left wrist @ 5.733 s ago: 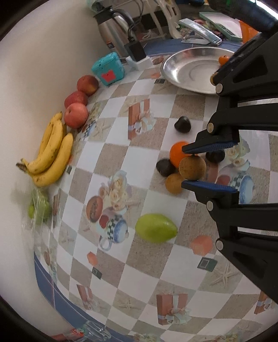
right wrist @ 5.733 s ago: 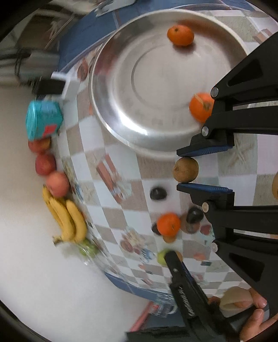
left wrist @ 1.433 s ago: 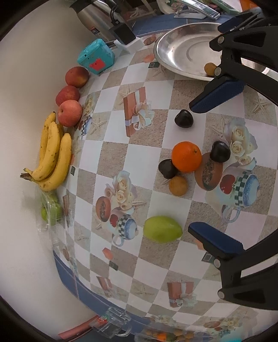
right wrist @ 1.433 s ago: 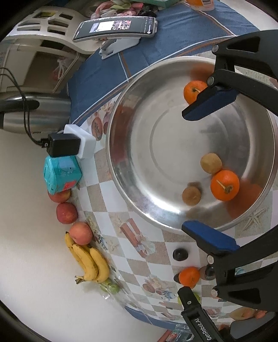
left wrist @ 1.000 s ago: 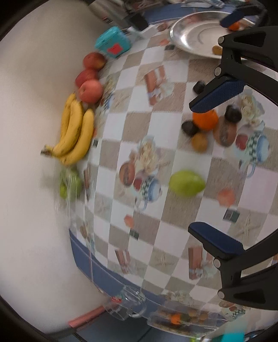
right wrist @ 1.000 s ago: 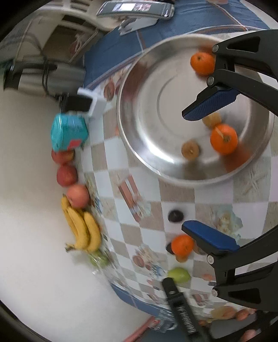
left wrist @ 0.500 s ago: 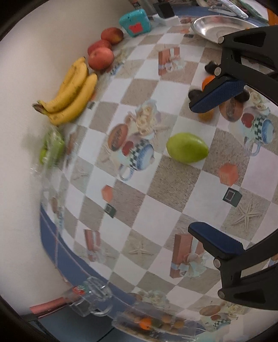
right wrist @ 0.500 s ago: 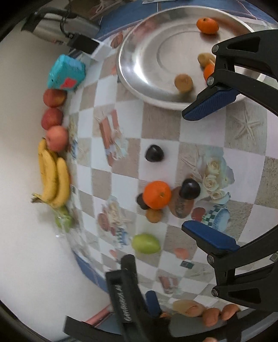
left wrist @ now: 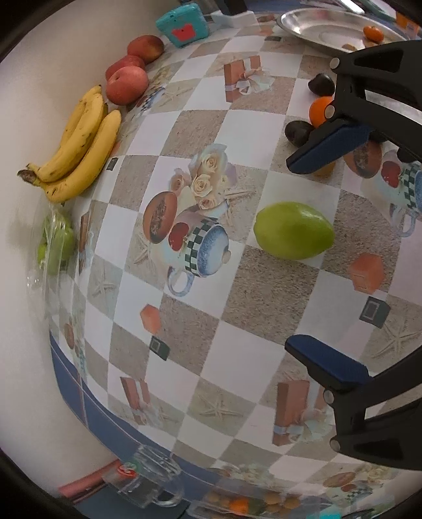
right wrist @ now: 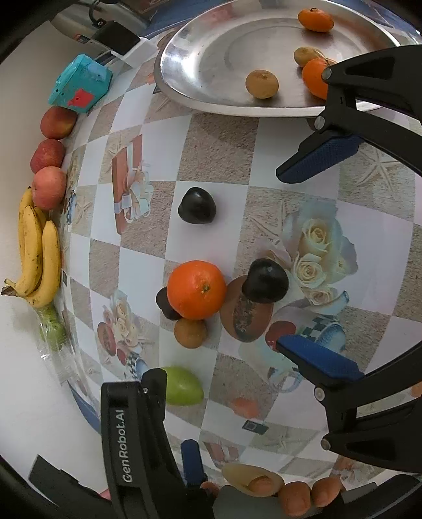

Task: Organize fruits
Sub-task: 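Close the left gripper on the green pear while the right gripper grasps a dark plum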

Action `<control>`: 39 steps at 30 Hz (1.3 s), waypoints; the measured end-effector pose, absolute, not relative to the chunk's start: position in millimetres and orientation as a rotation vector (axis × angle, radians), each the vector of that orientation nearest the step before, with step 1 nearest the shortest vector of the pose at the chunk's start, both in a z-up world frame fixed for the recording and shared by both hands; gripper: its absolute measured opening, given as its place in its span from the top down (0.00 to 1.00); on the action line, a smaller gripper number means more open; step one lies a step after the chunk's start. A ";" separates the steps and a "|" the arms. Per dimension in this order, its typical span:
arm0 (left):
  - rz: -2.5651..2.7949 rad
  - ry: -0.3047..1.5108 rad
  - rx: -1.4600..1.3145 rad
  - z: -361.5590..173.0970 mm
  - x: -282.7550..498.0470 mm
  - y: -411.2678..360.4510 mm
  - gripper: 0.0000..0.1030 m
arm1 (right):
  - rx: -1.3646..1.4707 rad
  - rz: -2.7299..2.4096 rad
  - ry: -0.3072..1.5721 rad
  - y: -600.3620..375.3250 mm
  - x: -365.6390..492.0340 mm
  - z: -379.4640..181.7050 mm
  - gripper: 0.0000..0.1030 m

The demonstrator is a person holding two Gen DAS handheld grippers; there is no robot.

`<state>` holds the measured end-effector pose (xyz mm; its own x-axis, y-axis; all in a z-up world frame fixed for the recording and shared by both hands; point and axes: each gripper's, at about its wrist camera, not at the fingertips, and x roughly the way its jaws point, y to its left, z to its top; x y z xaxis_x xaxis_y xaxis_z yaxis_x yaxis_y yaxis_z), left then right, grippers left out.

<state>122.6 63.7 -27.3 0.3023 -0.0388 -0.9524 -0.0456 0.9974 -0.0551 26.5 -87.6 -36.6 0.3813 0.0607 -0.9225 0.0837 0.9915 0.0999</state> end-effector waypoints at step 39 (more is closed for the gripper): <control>-0.073 1.268 -0.084 -26.9 124.2 54.7 0.59 | 0.088 0.035 1.165 -72.2 31.6 -37.4 0.73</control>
